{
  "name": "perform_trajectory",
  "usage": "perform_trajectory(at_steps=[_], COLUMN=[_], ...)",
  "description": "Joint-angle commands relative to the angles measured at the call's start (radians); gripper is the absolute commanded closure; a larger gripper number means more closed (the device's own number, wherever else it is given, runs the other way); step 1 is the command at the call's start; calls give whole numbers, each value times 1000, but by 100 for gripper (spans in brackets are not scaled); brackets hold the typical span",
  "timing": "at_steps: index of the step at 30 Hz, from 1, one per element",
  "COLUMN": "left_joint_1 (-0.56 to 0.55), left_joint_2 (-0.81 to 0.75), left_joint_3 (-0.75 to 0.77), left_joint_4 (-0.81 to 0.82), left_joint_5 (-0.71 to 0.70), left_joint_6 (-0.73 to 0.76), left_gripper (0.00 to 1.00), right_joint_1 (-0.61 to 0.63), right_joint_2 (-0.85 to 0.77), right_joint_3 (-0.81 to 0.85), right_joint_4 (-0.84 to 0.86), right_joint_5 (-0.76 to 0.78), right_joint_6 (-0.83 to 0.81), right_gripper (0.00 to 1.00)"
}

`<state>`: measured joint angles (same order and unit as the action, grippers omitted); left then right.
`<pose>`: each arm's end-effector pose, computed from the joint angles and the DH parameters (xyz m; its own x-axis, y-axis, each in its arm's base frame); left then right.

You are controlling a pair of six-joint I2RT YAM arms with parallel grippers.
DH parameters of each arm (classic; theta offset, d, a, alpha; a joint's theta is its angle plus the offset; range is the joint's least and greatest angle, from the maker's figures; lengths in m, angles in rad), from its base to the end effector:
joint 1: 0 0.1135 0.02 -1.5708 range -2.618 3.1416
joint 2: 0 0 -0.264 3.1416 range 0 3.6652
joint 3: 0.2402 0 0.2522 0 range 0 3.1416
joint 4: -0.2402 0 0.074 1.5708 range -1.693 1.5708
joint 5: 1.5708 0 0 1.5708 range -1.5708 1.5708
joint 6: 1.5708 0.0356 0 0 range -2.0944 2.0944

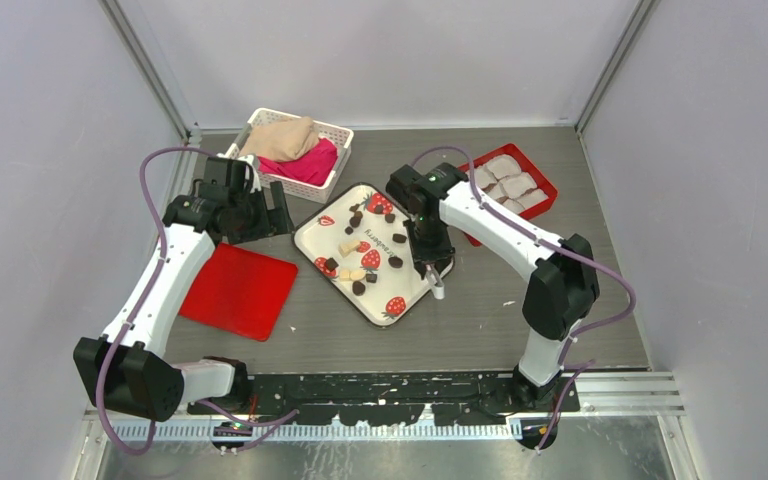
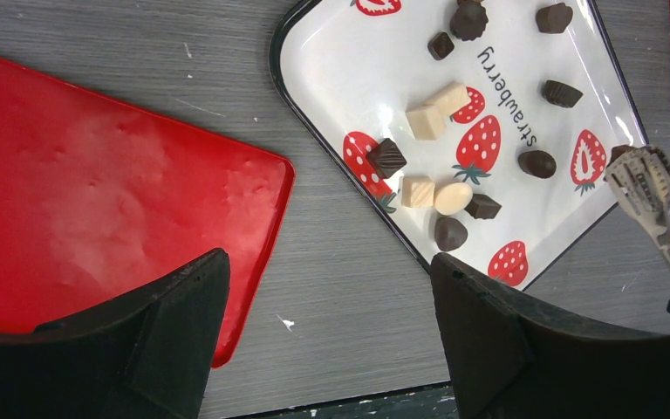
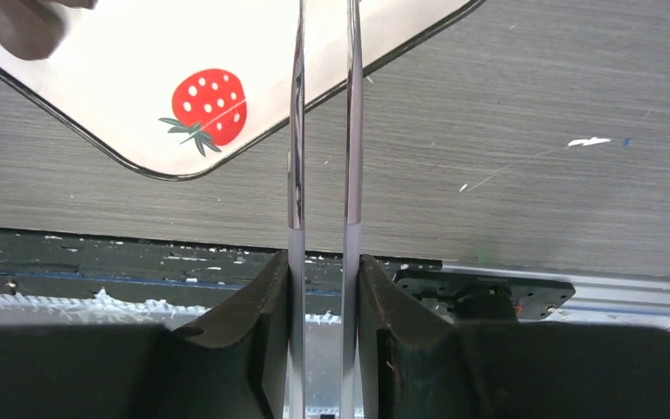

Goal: Pack the chocolate

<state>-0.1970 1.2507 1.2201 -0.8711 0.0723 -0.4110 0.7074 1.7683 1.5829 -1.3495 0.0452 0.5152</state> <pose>0.2462 -0.0518 0.3307 -0.8007 -0.2465 -0.5460 -0.0881 0.9499 -0.2998 0.2500 0.2116 0.2767 -0.9802 -0.1905 -0.0535 -0.1896 0.9816 -0.0216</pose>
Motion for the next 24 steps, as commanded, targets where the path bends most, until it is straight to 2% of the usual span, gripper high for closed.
perform_trajectory(at_steps=[1, 14, 24], left_joint_1=[-2, -2, -2], left_joint_2=[-7, -19, -14], left_joint_3=[21, 5, 18], left_joint_4=[37, 46, 38], left_joint_5=[7, 10, 1], left_joint_6=[5, -5, -4], left_gripper=[15, 15, 15], right_joint_1=[-20, -369, -461], right_joint_2=[-24, -35, 94], right_joint_3=[112, 240, 255], right_joint_4=[-59, 41, 136], right_joint_5=[60, 89, 36], right_joint_6=[-32, -94, -147], right_gripper=[99, 99, 99])
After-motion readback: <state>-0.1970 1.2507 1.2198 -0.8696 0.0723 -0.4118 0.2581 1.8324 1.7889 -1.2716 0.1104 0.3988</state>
